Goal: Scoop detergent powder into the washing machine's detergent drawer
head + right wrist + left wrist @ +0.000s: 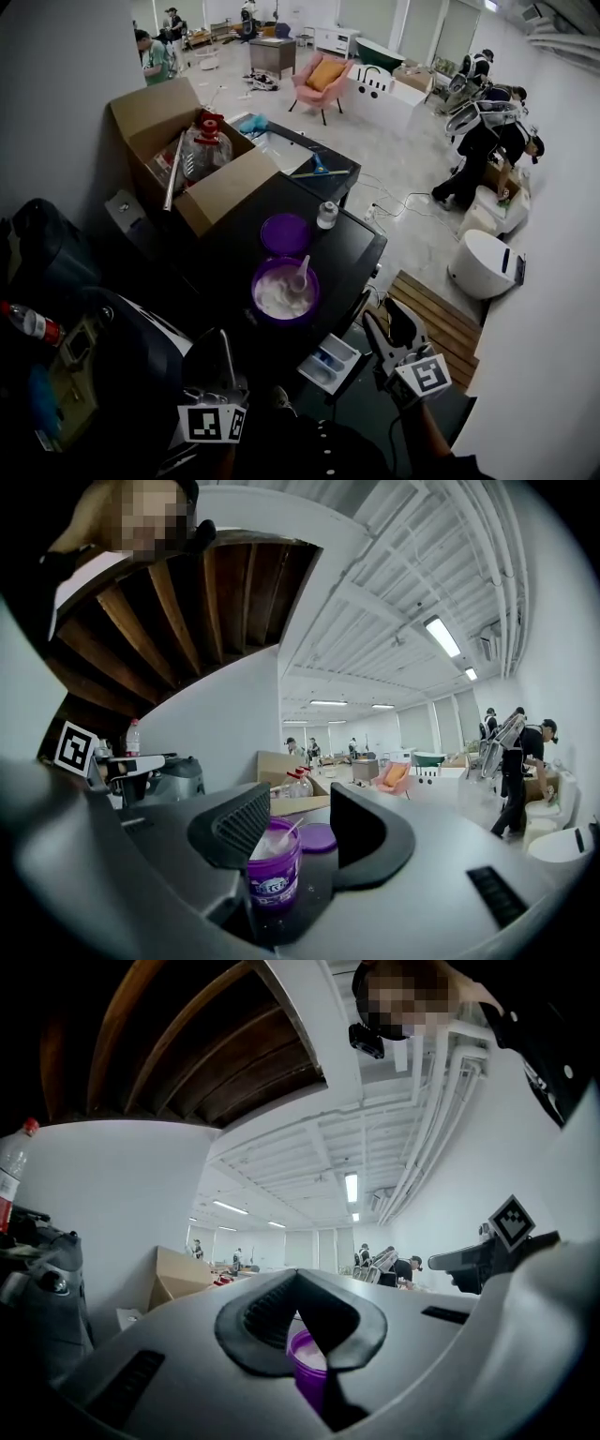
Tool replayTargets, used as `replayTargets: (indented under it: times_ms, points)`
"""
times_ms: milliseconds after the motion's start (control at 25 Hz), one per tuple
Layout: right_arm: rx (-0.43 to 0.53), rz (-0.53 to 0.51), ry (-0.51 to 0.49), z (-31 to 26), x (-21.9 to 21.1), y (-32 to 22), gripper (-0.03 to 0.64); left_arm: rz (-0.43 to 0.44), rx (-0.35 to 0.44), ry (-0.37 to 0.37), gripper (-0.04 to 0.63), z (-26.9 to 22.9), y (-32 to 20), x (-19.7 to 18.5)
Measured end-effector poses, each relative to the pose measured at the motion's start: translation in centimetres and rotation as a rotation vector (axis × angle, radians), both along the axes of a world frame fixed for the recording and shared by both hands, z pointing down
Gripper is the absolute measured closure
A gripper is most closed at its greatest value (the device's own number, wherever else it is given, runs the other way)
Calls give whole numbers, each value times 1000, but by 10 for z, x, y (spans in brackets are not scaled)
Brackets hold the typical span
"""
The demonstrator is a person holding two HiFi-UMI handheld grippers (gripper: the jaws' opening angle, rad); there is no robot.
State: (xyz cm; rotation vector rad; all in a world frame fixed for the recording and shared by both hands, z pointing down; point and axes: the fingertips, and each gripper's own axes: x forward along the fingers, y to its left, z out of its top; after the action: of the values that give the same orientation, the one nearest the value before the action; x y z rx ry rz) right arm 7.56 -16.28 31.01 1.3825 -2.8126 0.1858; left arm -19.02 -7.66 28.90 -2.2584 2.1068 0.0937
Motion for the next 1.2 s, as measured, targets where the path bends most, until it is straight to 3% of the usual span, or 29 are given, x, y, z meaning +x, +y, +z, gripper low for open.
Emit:
replayTargets:
  times_ms: [160, 520, 800, 1000, 1200]
  points:
    - [-62, -76, 55, 9, -24, -16, 415, 32, -9, 14, 591, 4, -16, -12]
    - [-322, -337, 255, 58, -64, -68, 420, 82, -92, 37, 591, 37, -39, -23]
    - [-472, -543, 512, 94, -101, -113, 411, 34, -156, 49, 591, 59, -40, -28]
    - [-624, -693, 526, 121, -128, -133, 410, -9, -205, 58, 591, 77, -41, -32]
    - [-843, -774, 439, 136, -137, -139, 411, -35, -255, 72, 591, 95, -40, -29]
